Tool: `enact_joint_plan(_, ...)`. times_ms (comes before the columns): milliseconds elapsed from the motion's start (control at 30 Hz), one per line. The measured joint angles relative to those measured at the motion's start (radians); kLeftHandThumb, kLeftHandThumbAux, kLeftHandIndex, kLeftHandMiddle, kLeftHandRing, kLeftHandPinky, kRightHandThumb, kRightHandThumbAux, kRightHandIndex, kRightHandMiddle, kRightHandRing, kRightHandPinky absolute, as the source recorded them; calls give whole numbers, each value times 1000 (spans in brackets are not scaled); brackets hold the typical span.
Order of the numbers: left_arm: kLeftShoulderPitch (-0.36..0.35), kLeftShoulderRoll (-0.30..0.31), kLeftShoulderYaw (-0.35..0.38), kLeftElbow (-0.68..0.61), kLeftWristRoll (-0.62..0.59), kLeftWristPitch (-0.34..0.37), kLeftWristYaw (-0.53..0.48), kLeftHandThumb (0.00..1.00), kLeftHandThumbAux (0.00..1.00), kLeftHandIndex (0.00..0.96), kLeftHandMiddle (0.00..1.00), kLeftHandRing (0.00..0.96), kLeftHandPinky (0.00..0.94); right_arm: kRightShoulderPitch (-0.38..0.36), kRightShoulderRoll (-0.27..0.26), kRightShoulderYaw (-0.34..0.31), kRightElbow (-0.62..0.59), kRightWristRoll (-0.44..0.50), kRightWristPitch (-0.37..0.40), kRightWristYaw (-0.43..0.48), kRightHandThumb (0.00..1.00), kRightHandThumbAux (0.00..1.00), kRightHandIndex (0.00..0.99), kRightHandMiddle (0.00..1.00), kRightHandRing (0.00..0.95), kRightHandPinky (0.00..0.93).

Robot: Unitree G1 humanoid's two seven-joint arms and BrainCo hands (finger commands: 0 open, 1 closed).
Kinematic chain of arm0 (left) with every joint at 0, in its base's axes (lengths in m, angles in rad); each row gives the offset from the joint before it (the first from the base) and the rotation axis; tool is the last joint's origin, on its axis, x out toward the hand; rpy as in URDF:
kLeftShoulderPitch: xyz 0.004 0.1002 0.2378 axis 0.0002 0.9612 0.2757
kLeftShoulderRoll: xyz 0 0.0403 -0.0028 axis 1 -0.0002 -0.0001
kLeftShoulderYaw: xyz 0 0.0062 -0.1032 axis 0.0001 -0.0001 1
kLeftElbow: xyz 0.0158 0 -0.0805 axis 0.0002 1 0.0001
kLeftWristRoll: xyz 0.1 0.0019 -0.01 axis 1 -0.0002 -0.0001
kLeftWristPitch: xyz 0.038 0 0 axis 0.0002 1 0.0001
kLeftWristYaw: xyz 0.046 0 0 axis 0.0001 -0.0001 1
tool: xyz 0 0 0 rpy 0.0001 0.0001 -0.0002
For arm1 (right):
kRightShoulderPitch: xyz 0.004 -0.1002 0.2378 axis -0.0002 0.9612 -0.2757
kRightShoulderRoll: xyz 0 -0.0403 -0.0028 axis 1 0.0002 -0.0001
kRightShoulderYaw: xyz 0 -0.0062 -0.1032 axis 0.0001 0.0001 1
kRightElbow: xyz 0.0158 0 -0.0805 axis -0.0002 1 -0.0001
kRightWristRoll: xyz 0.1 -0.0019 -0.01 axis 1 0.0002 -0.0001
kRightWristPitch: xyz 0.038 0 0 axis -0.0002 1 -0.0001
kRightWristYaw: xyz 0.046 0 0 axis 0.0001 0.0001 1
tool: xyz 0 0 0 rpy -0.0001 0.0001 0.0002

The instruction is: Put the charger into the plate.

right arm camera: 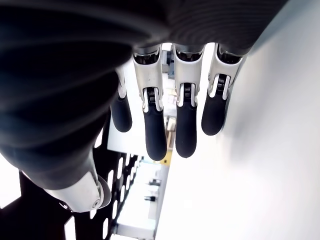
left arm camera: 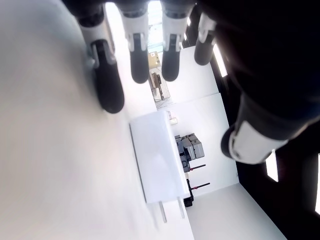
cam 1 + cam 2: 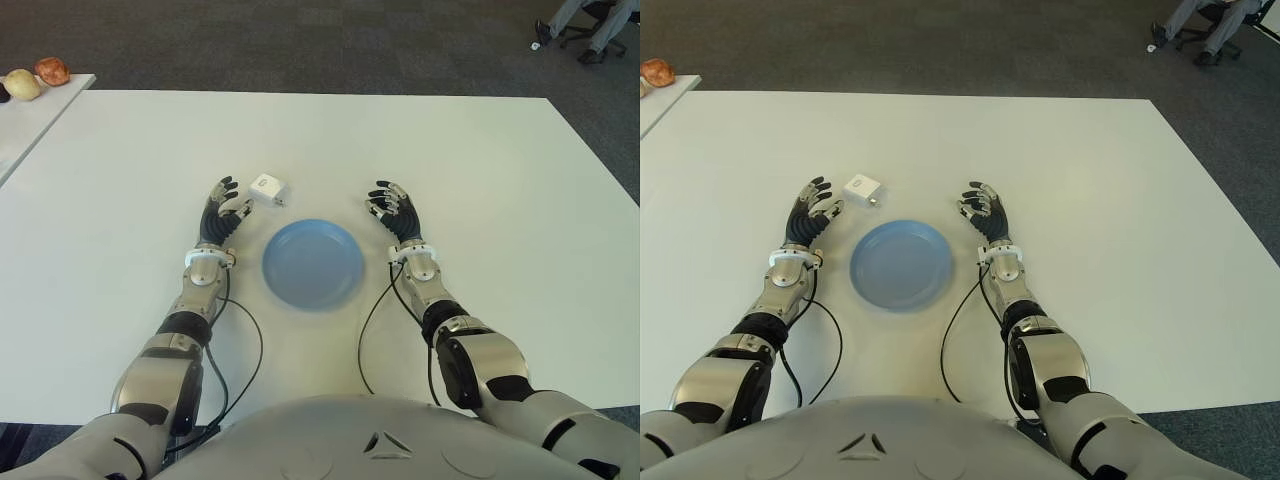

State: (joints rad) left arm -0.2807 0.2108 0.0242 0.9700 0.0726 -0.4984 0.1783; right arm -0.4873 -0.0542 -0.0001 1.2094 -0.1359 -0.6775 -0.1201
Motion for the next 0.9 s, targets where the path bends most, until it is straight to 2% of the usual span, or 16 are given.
enact_joint_plan(167, 18, -2, 2, -68, 8, 63, 31, 527, 492, 115, 159, 170, 203, -1, 3, 0, -1, 1, 0, 0, 95, 749, 217, 378, 330, 250)
enact_joint_plan(433, 66, -3, 17, -271, 26, 257, 86, 543, 432, 85, 126, 131, 172, -2, 7, -10, -2, 6, 0, 11, 117, 759, 220, 385, 337, 253)
enact_joint_plan(667, 93, -2, 67, -453, 27, 446, 119, 537, 400, 56, 71, 74, 132, -3, 13, -19, -2, 5, 0, 12, 113, 766, 225, 386, 345, 277)
enact_joint_plan(900, 82, 16, 88, -564, 52, 554, 132, 525, 399, 52, 68, 78, 154, -4, 15, -18, -2, 1, 0, 10, 100, 773, 229, 389, 346, 266)
